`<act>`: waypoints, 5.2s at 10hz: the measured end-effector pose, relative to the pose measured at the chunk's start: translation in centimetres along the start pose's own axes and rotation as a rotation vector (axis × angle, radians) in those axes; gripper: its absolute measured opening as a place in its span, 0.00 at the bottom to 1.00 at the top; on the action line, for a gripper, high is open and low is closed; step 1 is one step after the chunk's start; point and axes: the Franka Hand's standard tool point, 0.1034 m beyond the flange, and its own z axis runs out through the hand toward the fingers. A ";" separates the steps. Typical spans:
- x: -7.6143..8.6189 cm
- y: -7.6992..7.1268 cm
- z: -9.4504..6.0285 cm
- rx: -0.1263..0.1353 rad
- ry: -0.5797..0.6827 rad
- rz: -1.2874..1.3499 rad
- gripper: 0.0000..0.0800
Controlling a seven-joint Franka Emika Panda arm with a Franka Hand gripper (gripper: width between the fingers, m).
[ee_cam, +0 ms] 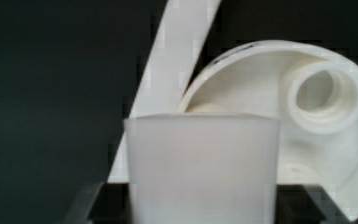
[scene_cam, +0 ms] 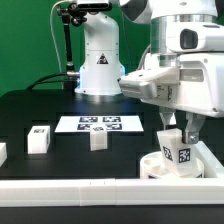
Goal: Assemble stool
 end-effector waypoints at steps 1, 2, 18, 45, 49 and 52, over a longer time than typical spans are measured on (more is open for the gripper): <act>0.0 0.0 0.0 0.000 0.001 0.017 0.43; 0.0 0.0 0.0 0.002 0.001 0.088 0.43; 0.9 -0.3 0.1 0.033 0.042 1.327 0.43; 3.1 -0.2 0.1 0.367 0.100 3.396 0.43; 3.5 -0.2 0.1 0.499 0.117 3.723 0.43; 4.1 -0.3 0.2 0.617 0.129 3.959 0.43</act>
Offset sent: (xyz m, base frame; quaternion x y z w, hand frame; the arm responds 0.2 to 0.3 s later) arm -0.0010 0.0011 -0.0023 0.0182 0.0045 0.2733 0.9617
